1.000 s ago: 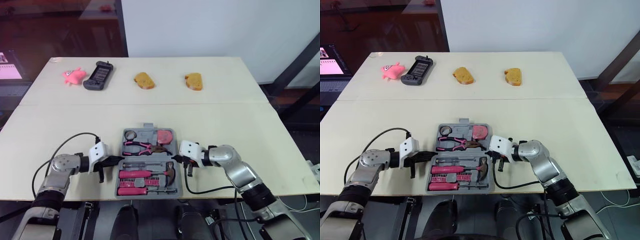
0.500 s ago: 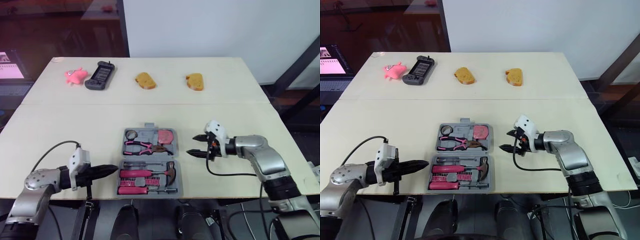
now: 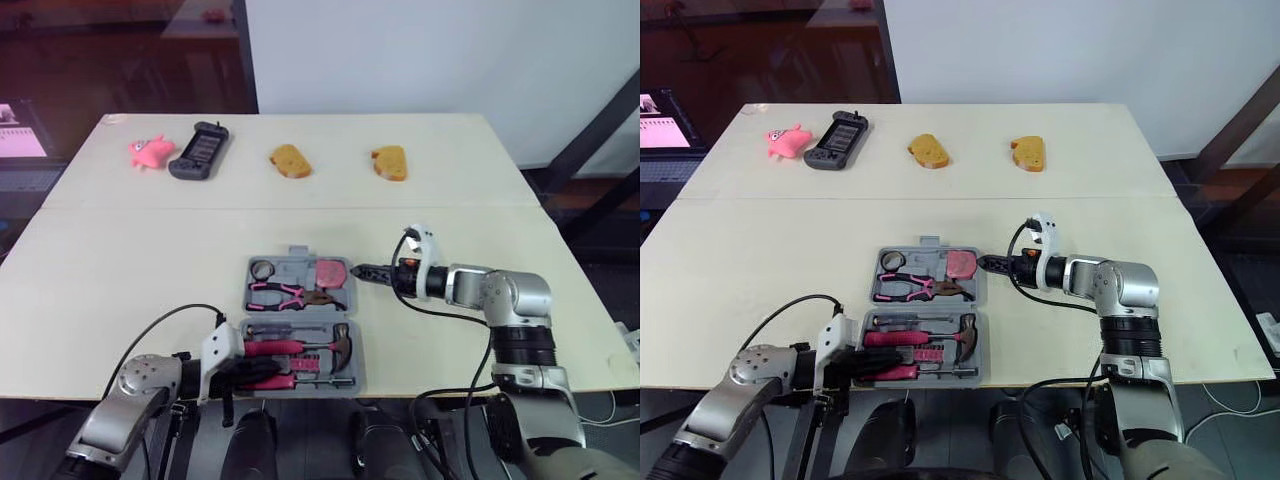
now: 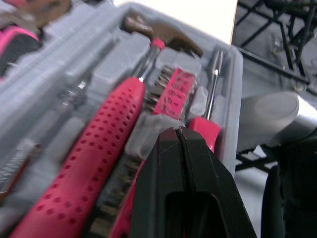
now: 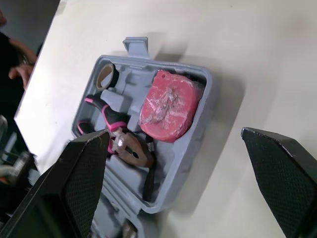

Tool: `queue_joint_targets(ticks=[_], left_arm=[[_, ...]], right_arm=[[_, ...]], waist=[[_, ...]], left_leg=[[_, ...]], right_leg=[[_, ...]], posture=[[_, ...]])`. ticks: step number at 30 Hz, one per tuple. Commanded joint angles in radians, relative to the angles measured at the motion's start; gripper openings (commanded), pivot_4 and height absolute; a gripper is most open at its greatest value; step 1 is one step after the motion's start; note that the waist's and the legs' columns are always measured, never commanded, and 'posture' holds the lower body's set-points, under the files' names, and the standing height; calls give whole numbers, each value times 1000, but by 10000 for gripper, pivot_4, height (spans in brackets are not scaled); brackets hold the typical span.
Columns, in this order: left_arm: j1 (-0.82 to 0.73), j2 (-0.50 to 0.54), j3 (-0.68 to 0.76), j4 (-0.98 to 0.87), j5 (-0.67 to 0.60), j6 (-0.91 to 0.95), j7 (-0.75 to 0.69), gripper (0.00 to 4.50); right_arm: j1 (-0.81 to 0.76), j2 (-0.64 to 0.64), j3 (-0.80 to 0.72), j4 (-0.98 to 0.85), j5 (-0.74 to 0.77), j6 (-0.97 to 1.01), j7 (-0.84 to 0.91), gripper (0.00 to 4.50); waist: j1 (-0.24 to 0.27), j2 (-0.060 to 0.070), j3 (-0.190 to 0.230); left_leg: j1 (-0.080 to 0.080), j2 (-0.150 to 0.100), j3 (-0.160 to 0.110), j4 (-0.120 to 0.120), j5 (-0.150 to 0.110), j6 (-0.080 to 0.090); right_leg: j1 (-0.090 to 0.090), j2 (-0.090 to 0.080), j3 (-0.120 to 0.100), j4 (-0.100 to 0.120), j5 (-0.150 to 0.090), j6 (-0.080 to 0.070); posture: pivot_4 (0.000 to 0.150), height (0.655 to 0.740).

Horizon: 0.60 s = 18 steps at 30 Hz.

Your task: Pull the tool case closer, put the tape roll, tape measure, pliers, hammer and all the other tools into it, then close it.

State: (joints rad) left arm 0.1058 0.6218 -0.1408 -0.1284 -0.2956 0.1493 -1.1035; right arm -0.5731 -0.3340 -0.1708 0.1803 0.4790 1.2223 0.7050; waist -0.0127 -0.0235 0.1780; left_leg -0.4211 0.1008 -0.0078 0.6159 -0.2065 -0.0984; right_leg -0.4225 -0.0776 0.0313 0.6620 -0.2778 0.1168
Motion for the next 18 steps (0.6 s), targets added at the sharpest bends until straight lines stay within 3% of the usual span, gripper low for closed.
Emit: queue_joint_targets(ticks=[1, 7, 13, 18], left_arm=[[-9, 0, -29, 60, 55, -7, 30, 0], [-43, -4, -65, 118, 105, -3, 63, 0], [-55, 14, -71, 192, 131, -13, 80, 0], [-54, 15, -76, 239, 121, -33, 78, 0]], right_arm=[[-43, 37, 7, 91, -3, -50, -37, 44787], [-115, 121, 15, 326, -26, -183, -56, 44787], [-183, 179, 8, 476, -8, -241, -22, 44787], [-211, 214, -18, 547, 39, -276, 78, 44787]], waist=[[-1, 1, 0], [-4, 9, -6], [-5, 12, -8], [-6, 19, -14]], left_leg=[[0, 0, 0, 0, 0, 0], [2, 0, 0, 0, 0, 0], [13, 0, 0, -3, 0, 0], [14, 0, 0, -3, 0, 0]], right_leg=[[0, 0, 0, 0, 0, 0], [1, 0, 0, 0, 0, 0], [13, 0, 0, -2, 0, 0], [14, 0, 0, -3, -2, -3]], posture=[[1500, 7207], [1500, 7207], [1500, 7207], [1500, 7207]])
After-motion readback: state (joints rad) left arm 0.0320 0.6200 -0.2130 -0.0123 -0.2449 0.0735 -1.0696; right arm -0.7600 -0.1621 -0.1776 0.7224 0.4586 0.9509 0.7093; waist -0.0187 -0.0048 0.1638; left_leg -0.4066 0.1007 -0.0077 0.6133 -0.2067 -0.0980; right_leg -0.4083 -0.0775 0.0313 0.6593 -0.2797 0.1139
